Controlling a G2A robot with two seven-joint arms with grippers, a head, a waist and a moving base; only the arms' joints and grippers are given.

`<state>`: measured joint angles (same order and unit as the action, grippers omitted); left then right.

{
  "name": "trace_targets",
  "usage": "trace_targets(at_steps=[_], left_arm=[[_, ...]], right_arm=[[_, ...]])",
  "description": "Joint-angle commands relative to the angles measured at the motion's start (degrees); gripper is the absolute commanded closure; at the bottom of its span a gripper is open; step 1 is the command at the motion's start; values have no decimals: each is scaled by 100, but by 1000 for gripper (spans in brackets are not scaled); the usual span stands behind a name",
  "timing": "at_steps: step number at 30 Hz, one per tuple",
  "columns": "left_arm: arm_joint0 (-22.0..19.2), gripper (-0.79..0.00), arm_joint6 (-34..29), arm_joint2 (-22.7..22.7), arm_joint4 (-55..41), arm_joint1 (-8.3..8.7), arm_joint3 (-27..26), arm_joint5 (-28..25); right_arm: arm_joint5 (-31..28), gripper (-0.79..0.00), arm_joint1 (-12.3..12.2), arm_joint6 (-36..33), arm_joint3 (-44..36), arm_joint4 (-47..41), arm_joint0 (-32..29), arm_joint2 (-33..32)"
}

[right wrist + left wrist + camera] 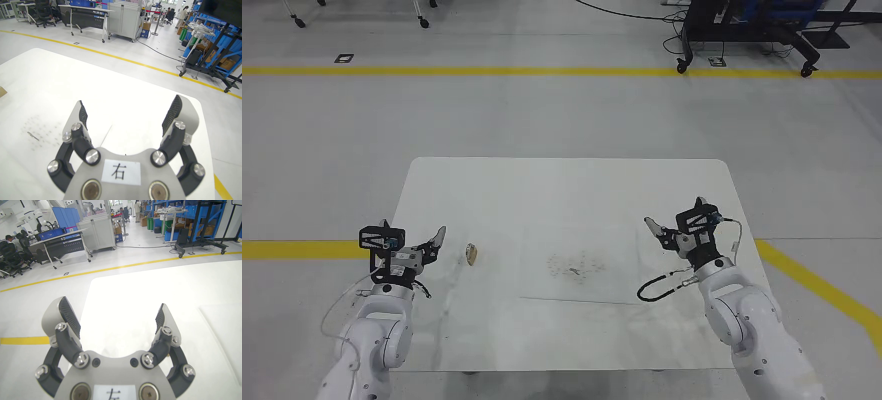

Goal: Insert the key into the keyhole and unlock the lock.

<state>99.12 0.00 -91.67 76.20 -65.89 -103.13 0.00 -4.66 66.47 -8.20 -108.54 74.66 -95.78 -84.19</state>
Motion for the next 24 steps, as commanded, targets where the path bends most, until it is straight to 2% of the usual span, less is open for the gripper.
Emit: trace_targets(at_steps=[1, 3, 5, 10, 14, 17, 18, 20, 21, 24], left_arm=[[0, -785, 0, 0, 0, 0, 0, 0], [0, -785, 0, 0, 0, 0, 0, 0], [0, -785, 0, 0, 0, 0, 0, 0], [0, -785, 0, 0, 0, 0, 0, 0], [0, -785, 0, 0, 0, 0, 0, 0], [0, -785, 0, 0, 0, 0, 0, 0], [0, -785, 0, 0, 0, 0, 0, 0], [0, -785, 0, 0, 0, 0, 0, 0], [0, -785, 0, 0, 0, 0, 0, 0], [0, -785, 0, 0, 0, 0, 0, 0]], right_arm=[[-1, -785, 0, -1, 0, 0, 0, 1], [-56, -785, -2, -27, 2, 34, 16, 26], [-465, -785, -9, -314, 21, 214, 299, 232], [-1924, -785, -35, -573, 261, 331, 985, 677], [-3044, -785, -39, -1205, 576, 462, 1609, 1169], [-3536, -785, -5, -1486, 920, 195, 1993, 1505], [-3714, -665, 8, -1543, 1047, 43, 2124, 1600], [-4036, -496, 24, -1638, 1230, -140, 2328, 1773], [-4221, -453, 27, -1652, 1310, -244, 2396, 1842], [-4666, -520, 28, -2014, 1499, -307, 2557, 2098]])
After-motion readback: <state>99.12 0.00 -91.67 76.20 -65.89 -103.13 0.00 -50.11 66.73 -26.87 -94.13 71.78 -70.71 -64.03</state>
